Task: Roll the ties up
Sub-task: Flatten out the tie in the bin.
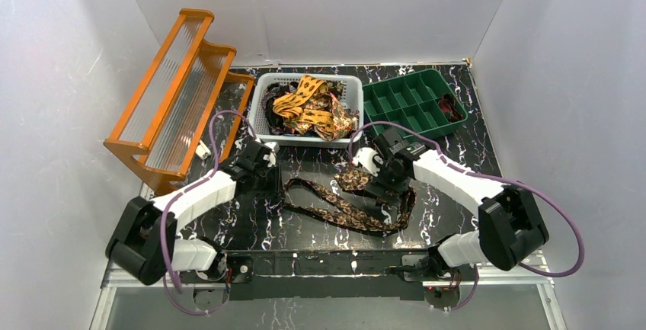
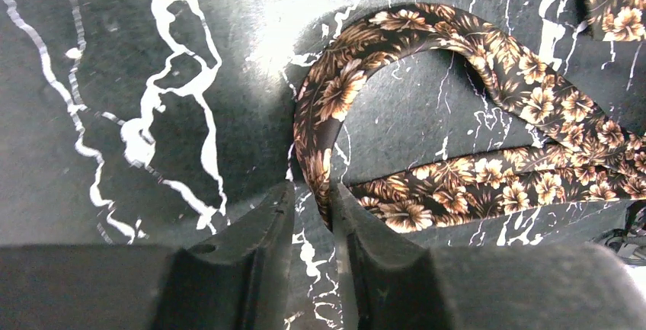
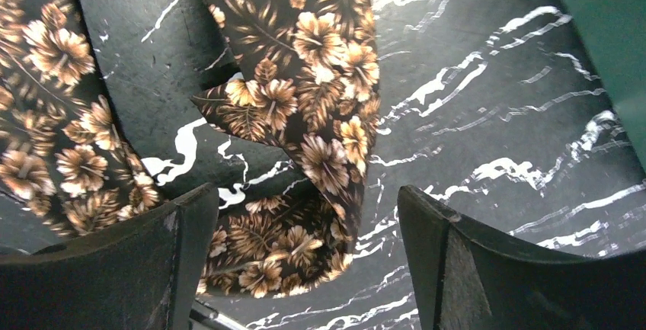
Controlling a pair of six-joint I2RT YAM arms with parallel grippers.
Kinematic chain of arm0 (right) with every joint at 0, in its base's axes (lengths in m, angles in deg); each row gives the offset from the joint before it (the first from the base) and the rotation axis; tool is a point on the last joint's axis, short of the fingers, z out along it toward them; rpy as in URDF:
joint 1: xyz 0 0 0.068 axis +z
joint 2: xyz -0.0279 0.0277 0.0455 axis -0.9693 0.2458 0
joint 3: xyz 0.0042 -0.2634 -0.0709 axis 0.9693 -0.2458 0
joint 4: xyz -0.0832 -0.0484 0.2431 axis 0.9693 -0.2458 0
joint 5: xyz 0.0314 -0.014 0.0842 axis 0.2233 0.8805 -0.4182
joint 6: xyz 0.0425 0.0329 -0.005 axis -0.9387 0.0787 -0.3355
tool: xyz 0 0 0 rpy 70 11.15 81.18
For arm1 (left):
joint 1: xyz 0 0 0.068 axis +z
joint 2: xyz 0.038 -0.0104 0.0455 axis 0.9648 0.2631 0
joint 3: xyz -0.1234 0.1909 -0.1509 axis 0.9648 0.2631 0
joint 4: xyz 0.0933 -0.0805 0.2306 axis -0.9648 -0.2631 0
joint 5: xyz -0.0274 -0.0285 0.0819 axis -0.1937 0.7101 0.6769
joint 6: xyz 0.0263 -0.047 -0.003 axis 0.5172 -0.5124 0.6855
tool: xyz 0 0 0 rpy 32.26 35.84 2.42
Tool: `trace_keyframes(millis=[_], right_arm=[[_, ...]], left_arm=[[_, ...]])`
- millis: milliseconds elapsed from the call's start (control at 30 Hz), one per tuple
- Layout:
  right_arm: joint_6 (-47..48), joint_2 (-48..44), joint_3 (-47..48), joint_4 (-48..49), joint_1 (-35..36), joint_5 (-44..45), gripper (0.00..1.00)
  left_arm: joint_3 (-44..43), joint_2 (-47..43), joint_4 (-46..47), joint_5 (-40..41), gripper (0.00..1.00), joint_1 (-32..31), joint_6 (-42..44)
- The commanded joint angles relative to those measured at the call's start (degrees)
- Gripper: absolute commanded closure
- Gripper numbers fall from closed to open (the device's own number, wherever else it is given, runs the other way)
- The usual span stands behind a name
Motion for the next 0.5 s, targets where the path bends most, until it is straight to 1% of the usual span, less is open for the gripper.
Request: trace_keyframes(millis=[0,100,233,300,400,467], right_arm=[[8.7,0.72,-2.9,5.03,-0.66,-3.06,0.1],[8.43,2.25,-3.55,8.03,-0.68,-7.3,0.14],[8.45,3.78,-5.96,12.53,-0.69,-4.9,0.14],[8.7,3.97,-6.22,13.02,-0.71,-5.78,0.14],[9.41,4.15,-8.02,15.51,-0.79,-5.3,0.15],[9.25,4.56,-9.45,17.59,-0.84,-5.44,0.17]], left_arm=[[1.74,-7.16,-3.35,4.82,0.78,-0.06,-2.29],[3.29,-9.07,-2.27,3.38,0.77,-0.1,-3.34],[3.19,-7.82,-1.93,0.66,0.78,-0.06,-3.05],[2.97,-7.06,-1.66,0.07,0.77,-0.06,-2.85],[2.15,-6.49,-1.36,-0.41,0.65,-0.06,-2.76],[1.99,-6.85,-0.65,-0.41,0.58,-0.06,-3.3]])
